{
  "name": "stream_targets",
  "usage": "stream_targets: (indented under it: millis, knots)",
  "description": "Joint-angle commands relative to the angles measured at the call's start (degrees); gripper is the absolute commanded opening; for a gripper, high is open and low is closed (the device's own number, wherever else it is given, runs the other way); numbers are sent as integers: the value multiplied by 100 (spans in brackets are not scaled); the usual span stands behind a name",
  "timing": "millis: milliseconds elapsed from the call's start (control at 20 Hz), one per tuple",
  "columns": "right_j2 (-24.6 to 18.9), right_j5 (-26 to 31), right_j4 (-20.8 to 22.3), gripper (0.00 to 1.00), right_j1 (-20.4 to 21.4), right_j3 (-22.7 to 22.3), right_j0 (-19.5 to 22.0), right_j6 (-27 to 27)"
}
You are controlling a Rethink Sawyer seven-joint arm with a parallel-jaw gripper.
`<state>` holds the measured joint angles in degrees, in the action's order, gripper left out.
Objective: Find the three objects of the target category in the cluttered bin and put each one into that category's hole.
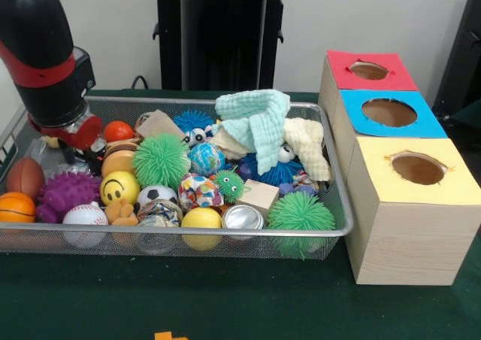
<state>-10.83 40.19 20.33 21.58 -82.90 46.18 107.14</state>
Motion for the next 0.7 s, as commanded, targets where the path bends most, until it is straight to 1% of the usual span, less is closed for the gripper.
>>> stream_targets:
  millis: [50,100,250,350,700]
  knots:
    - [-65,58,-163,100,-514,626,-12,304]
    - [-63,163,-187,100,-569,769,-23,286]
    - [-60,270,-188,100,-617,941,-35,237]
    - [-23,255,-211,100,-583,895,-56,350]
    - [-32,135,-199,100,-569,768,-7,322]
